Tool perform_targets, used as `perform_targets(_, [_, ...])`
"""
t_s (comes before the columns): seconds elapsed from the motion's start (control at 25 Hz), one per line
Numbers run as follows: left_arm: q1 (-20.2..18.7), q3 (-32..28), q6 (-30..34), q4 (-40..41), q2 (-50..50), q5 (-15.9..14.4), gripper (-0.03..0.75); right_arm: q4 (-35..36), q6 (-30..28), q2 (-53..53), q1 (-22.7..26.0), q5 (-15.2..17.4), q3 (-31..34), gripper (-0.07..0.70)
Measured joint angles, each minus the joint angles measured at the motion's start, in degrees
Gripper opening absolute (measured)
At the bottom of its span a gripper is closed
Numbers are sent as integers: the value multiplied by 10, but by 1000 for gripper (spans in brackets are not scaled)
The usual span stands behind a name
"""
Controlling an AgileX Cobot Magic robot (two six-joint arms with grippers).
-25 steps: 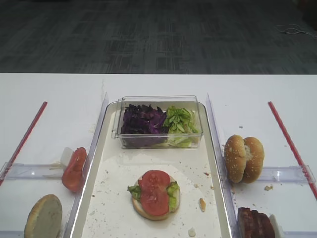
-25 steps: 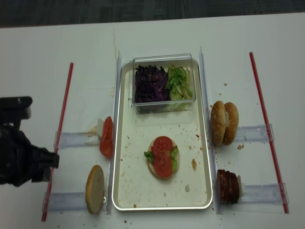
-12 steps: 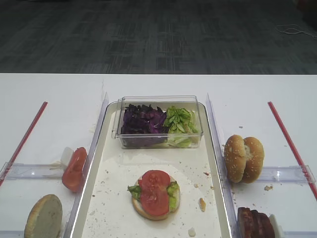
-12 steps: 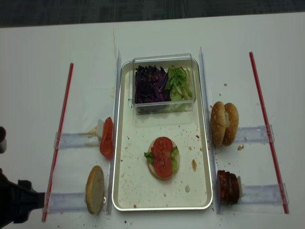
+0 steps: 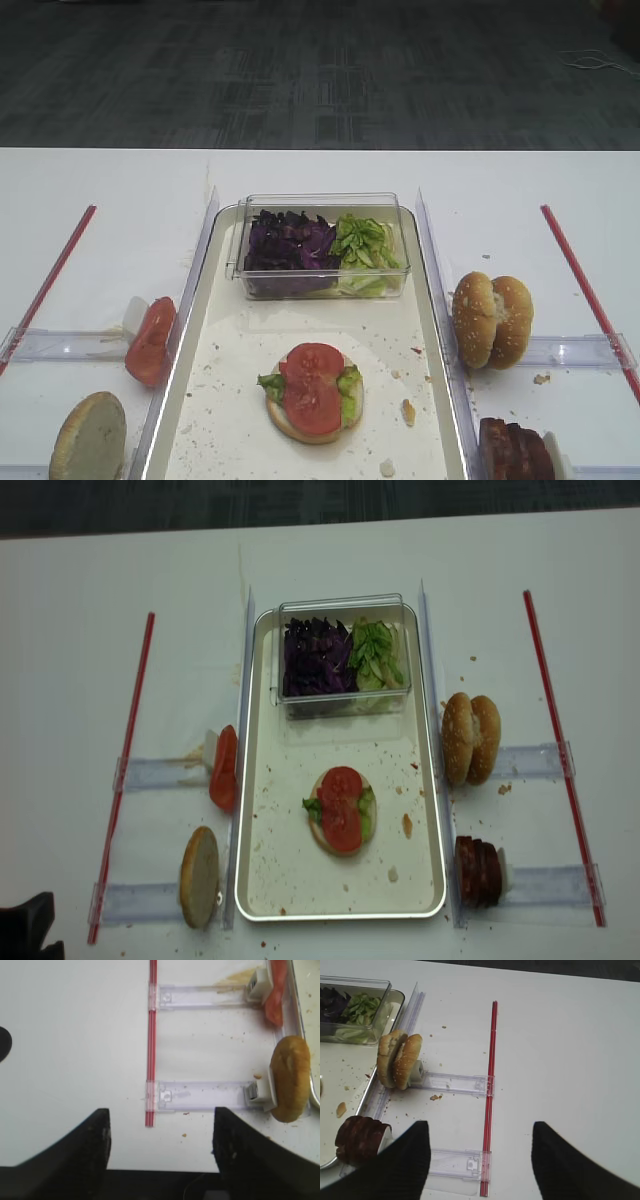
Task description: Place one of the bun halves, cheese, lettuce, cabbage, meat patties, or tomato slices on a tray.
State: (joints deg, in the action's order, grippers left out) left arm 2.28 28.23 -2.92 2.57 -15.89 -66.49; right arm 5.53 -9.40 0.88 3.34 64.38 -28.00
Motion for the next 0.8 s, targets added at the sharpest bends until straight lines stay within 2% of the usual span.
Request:
perform_targets(0.44, [0, 0, 1, 0, 155, -8, 442, 0, 0, 0, 0, 0, 0, 482])
perform_targets(0.8, [0, 0, 3, -1, 168, -10, 442, 0, 0, 0, 0, 0, 0, 482])
